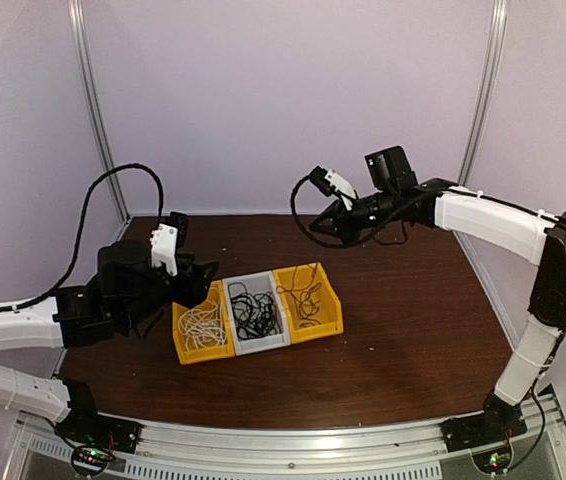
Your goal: Untangle the cables
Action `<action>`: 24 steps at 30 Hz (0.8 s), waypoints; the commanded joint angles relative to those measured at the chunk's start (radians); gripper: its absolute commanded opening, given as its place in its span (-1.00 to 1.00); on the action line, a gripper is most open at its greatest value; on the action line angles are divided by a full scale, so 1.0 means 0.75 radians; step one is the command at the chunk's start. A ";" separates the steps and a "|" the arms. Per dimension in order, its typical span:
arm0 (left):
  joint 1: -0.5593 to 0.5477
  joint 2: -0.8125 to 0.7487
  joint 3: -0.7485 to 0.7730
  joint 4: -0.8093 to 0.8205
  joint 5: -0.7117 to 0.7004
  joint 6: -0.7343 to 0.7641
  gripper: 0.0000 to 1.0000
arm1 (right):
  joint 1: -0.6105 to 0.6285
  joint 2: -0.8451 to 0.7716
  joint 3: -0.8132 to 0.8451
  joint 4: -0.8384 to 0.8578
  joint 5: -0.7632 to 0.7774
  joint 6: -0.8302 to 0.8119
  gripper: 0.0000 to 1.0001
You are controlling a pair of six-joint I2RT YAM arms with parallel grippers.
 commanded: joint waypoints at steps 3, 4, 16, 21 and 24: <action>0.005 -0.044 -0.033 0.041 -0.046 -0.009 0.18 | 0.035 0.139 -0.077 0.011 0.079 -0.026 -1.00; 0.005 -0.051 -0.037 0.038 -0.051 -0.009 0.18 | 0.041 0.161 -0.078 0.002 0.084 -0.028 -1.00; 0.005 -0.067 -0.070 -0.014 -0.109 -0.053 0.30 | 0.144 0.399 0.024 -0.138 0.328 -0.020 -1.00; 0.018 -0.048 -0.068 -0.078 -0.152 -0.104 0.39 | 0.145 0.437 0.062 -0.214 0.391 -0.031 -1.00; 0.054 -0.032 -0.059 -0.101 -0.133 -0.132 0.43 | 0.145 0.427 0.082 -0.260 0.408 -0.029 -0.79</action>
